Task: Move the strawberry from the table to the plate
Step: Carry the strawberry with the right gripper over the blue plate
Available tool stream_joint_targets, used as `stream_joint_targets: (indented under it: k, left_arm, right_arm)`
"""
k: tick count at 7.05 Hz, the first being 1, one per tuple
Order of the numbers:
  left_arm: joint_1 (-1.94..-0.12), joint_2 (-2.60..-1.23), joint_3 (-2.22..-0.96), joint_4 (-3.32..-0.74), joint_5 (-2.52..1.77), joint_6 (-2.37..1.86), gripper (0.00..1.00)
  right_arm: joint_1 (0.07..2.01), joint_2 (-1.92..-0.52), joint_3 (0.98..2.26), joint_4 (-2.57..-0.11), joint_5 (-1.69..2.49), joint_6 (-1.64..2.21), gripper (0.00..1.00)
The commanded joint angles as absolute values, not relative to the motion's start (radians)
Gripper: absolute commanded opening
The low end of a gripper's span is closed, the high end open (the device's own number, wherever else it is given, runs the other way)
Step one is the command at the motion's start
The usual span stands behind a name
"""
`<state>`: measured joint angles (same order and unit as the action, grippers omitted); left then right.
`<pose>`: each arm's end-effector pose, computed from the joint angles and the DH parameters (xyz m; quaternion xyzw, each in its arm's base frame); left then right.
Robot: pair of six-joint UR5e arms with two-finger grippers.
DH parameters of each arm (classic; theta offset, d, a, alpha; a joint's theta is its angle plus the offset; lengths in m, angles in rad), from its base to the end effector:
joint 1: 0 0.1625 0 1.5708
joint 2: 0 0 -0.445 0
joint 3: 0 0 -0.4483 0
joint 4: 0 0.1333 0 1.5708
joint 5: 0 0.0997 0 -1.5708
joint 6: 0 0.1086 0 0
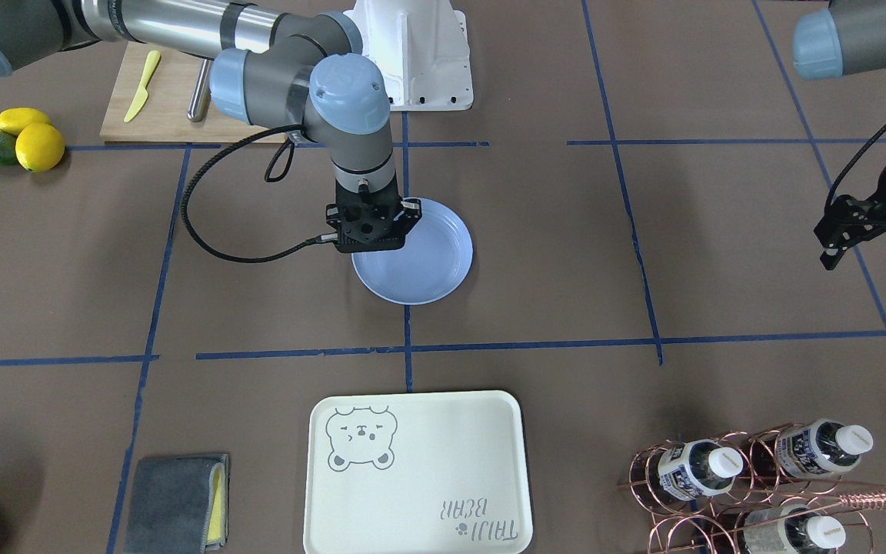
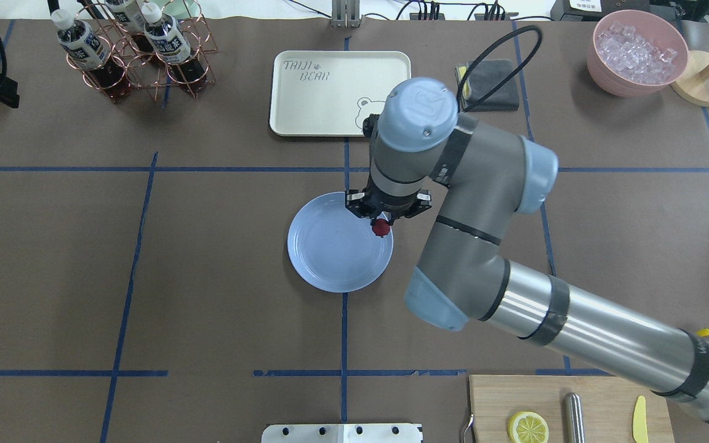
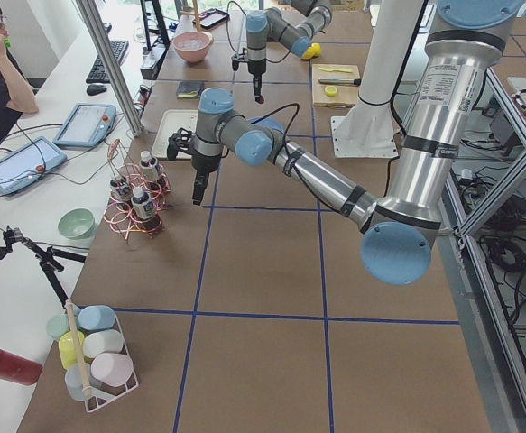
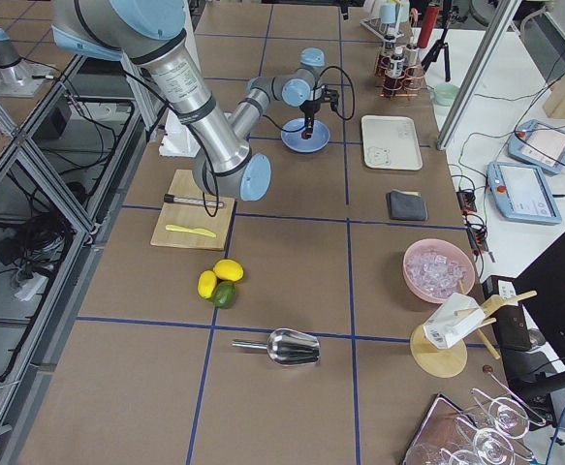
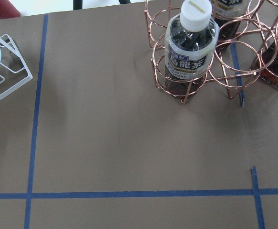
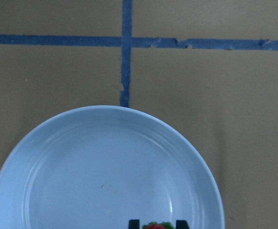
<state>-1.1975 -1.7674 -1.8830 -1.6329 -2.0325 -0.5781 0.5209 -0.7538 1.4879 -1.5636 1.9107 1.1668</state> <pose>0.1452 -0.6035 0.4085 0.1431 0.3207 -0.0314 0.9358 -0.6455 -0.4823 0.1749 0.0182 -0.3898 -0.0075 0.9207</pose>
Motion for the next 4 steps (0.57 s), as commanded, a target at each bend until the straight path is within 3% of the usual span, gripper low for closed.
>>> stream_joint_targets:
  k: [1,4]
  left_arm:
    - [-1.2,-1.76,-1.875,-1.638,-2.033,-0.572,1.0]
    - [-1.2,-1.759,-1.864,-1.64,-2.033,-0.568,1.0]
  right_arm:
    - [0.502,-0.68,1.367,-1.536,1.899,1.184,0.0]
    - [0.485,-0.664,1.339,-1.504,1.885,1.184,0.0]
